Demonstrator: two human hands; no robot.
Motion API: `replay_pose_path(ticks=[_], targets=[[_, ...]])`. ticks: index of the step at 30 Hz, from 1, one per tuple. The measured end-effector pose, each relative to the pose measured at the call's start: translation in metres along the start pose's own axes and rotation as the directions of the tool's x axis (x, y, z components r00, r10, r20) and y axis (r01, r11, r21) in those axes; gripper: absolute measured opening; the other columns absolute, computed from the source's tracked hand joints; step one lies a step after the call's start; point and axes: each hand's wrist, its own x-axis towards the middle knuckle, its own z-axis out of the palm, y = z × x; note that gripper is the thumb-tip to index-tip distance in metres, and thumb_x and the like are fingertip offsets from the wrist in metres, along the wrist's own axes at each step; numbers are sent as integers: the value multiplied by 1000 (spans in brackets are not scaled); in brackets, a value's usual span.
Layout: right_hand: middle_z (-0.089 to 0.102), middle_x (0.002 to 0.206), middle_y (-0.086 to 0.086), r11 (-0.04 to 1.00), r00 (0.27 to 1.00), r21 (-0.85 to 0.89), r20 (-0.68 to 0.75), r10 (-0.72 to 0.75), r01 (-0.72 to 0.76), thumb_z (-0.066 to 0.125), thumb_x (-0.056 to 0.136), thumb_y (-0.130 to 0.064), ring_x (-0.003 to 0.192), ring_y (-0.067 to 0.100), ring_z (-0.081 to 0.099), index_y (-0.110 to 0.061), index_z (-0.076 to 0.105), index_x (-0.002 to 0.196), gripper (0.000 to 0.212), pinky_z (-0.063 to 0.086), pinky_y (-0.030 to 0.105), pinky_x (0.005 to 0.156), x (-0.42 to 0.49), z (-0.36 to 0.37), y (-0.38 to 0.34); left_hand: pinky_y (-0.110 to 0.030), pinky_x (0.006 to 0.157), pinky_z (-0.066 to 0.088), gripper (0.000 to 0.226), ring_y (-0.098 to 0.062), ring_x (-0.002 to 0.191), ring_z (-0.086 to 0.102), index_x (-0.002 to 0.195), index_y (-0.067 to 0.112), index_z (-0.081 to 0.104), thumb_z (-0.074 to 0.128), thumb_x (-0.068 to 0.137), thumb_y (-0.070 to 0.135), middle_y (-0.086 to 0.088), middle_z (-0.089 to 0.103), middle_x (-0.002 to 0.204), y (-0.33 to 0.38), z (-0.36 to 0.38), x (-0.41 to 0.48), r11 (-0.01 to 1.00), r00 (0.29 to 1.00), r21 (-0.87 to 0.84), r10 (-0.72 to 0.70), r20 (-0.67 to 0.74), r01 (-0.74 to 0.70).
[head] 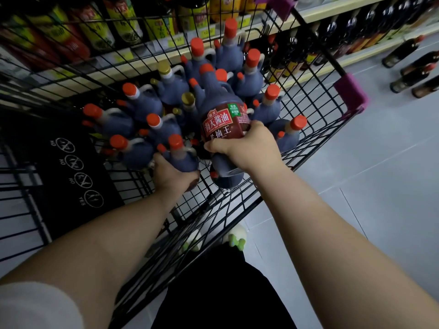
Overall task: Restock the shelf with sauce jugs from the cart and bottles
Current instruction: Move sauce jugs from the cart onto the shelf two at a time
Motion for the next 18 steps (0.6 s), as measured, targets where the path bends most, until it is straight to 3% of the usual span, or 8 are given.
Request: replay_pose_path(ticks=[3,7,10,13,16,18], targets=[[61,107,0,998,1000,65,20,22,-23,85,51,-51,99,23,61,-16,50,118,83,55,41,86,-4,2,-1,-38,93,49,95,-29,110,60,120,13,38,93,45,28,-9,60,120,6,-19,-8,997,993,66,38,111,-45],[62,108,1,963,996,257,57,74,-86,89,51,-42,97,22,62,-12,52,120,84,56,37,83,-12,-3,-4,-38,93,49,96,-30,112,58,122,11,41,94,45,33,-9,59,123,31,-53,-28,992,986,125,-2,164,-18],[64,110,6,899,988,414,118,102,-143,90,61,-26,94,22,64,-9,52,117,69,56,33,72,-20,-10,-6,-34,89,49,99,-27,112,58,126,11,47,95,42,35,-6,58,124,51,-81,-37,991,979,132,-5,205,-23],[67,102,7,830,989,544,137,55,-121,88,64,-14,83,19,67,-8,52,115,63,57,25,56,-37,-24,-18,-29,81,46,78,-19,100,60,111,18,56,95,44,28,1,62,110,76,-115,-49,996,962,30,77,262,-88],[67,112,12,768,989,636,147,-24,-76,92,54,-17,93,26,70,-10,48,124,83,60,42,79,-53,-37,-32,-30,79,47,69,-16,94,60,108,20,59,93,50,28,3,64,107,104,-146,-62,991,942,-100,119,315,-91],[67,115,13,728,986,684,145,-77,-44,91,50,-20,97,29,70,-13,46,126,89,58,48,85,-66,-48,-40,-36,75,52,59,-18,87,62,97,23,61,92,48,32,4,67,98,125,-162,-75,978,928,-194,140,344,-76]])
